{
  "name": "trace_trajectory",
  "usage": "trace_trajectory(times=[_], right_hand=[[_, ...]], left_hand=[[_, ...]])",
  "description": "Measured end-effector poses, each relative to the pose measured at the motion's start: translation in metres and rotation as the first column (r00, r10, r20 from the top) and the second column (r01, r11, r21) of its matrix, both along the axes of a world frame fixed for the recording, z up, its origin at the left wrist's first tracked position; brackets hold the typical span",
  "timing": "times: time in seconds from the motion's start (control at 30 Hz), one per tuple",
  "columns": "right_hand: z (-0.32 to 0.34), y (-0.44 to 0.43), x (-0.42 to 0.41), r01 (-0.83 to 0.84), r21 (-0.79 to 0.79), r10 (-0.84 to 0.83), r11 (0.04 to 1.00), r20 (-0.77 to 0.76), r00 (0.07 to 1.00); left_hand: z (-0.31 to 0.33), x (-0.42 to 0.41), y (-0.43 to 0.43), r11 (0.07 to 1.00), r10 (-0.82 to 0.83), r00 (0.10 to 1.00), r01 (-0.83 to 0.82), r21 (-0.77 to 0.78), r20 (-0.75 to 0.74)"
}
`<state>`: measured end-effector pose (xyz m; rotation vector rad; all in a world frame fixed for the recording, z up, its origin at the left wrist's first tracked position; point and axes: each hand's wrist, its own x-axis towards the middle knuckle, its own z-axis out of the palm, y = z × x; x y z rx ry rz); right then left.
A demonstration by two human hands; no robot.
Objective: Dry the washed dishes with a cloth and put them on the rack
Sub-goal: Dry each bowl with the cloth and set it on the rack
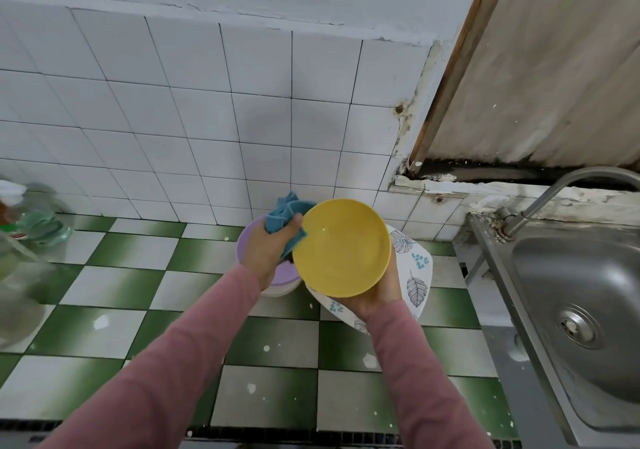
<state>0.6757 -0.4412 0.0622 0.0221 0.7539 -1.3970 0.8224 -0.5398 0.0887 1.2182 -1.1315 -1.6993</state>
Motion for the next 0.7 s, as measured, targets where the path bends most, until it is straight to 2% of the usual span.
trace_trajectory(times=[0.07, 0.1, 0.17, 0.23, 0.27, 0.3, 0.33, 0.4, 0.43, 0.6, 0.7], right_hand=[[-0.002, -0.002, -0.002, 0.077, 0.018, -0.077, 0.997, 0.013, 0.997], [-0.004, -0.004, -0.002, 0.102, 0.020, -0.103, 0.995, 0.022, 0.994], [-0.003, -0.008, 0.002, 0.075, 0.001, -0.075, 0.997, 0.047, 0.996], [0.001, -0.013, 0.012, -0.020, -0.043, 0.023, 0.999, 0.066, 0.998], [0.002, -0.014, 0.017, -0.046, -0.074, 0.051, 0.996, 0.071, 0.996], [0.002, -0.015, 0.021, -0.044, -0.107, 0.052, 0.993, 0.078, 0.996], [0.001, -0.015, 0.024, -0.024, -0.133, 0.036, 0.991, 0.088, 0.995], [-0.003, -0.015, 0.026, 0.021, -0.137, -0.012, 0.990, 0.070, 0.997], [-0.006, -0.015, 0.025, 0.036, -0.130, -0.030, 0.991, 0.050, 0.998], [-0.008, -0.012, 0.028, 0.064, -0.131, -0.055, 0.989, 0.075, 0.996], [-0.009, -0.013, 0.029, 0.081, -0.089, -0.072, 0.993, 0.092, 0.993]], left_hand=[[0.001, -0.002, 0.000, 0.970, 0.193, 0.981, -0.187, -0.159, 0.024], [0.002, -0.005, 0.003, 0.925, 0.278, 0.960, -0.262, -0.277, 0.021], [0.005, -0.014, 0.012, 0.820, 0.309, 0.951, -0.272, -0.504, -0.010], [0.000, -0.023, 0.022, 0.724, 0.182, 0.982, -0.100, -0.683, 0.049], [-0.007, -0.028, 0.025, 0.652, 0.140, 0.978, 0.028, -0.758, 0.156], [-0.016, -0.032, 0.024, 0.555, 0.148, 0.936, 0.188, -0.810, 0.319], [-0.022, -0.035, 0.024, 0.481, 0.179, 0.857, 0.353, -0.803, 0.484], [-0.024, -0.042, 0.028, 0.476, 0.172, 0.636, 0.615, -0.629, 0.752], [-0.024, -0.044, 0.032, 0.485, 0.128, 0.546, 0.693, -0.533, 0.828], [-0.026, -0.043, 0.034, 0.488, -0.181, 0.299, 0.854, -0.178, 0.937], [-0.016, -0.038, 0.031, 0.429, -0.305, 0.176, 0.903, -0.030, 0.936]])
